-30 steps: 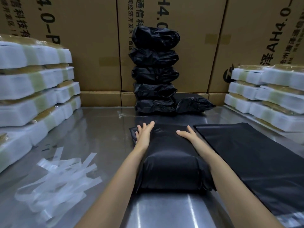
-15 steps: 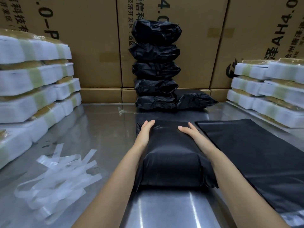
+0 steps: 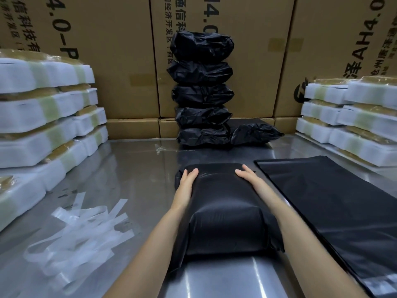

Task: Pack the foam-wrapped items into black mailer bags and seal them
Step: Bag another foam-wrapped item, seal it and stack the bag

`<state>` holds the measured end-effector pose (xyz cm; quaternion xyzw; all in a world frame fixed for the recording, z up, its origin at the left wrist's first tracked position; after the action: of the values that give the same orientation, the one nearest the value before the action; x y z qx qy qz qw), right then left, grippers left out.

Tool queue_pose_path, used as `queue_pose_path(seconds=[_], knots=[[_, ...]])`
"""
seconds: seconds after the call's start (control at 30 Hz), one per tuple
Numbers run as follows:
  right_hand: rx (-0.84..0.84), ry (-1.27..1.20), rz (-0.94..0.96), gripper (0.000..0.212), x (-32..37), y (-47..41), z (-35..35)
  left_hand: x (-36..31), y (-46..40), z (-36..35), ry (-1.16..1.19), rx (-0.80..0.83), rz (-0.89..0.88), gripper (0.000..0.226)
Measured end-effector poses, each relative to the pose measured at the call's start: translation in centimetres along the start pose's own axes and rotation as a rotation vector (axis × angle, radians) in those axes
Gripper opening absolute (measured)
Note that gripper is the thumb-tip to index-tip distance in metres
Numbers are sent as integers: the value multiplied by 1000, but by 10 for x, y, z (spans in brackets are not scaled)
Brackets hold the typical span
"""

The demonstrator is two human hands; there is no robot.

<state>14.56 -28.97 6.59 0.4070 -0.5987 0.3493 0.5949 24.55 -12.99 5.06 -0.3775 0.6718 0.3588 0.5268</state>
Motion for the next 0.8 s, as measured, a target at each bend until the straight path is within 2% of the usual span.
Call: queue_pose_path(seconds=[0.07, 0.13, 0.23, 0.33, 0.5, 0.63, 0.7, 0.77, 0.8], knots=[[15, -7, -3, 70, -2, 3, -2, -1, 8, 2, -8, -29, -13, 69], [16, -21, -22, 70, -5, 5, -2, -3, 18, 5, -71, -88, -4, 87], [48, -118, -60, 72, -10, 7, -2, -3, 39, 10, -173, -212, 50, 91], [85, -179, -70, 68, -10, 9, -2, -4, 51, 6, -118, -168, 17, 108], [138, -296, -51, 57, 0, 16, -6, -16, 62, 2, 23, -139, -145, 91], [103, -178, -6, 66, 18, 21, -2, -29, 59, -2, 97, -116, -169, 81], [74, -57, 17, 75, 32, 20, 5, -39, 53, -5, 111, -95, -177, 84], [93, -41, -85, 96, 43, 20, 16, -50, 45, -11, 132, -74, -208, 83], [127, -66, -169, 97, 47, 21, 21, -54, 41, -15, 147, -73, -226, 83]])
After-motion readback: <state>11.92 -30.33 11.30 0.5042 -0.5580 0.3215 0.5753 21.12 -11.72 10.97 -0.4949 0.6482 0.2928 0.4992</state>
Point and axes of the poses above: each hand's wrist, its own y-axis away from the middle knuckle, its own z-axis out of the back of the hand, x = y × z, the point moved 5 cm from there along -y, towards the middle knuckle, and after that the axes turned 2 degrees about -y, right-handed, at the moved point
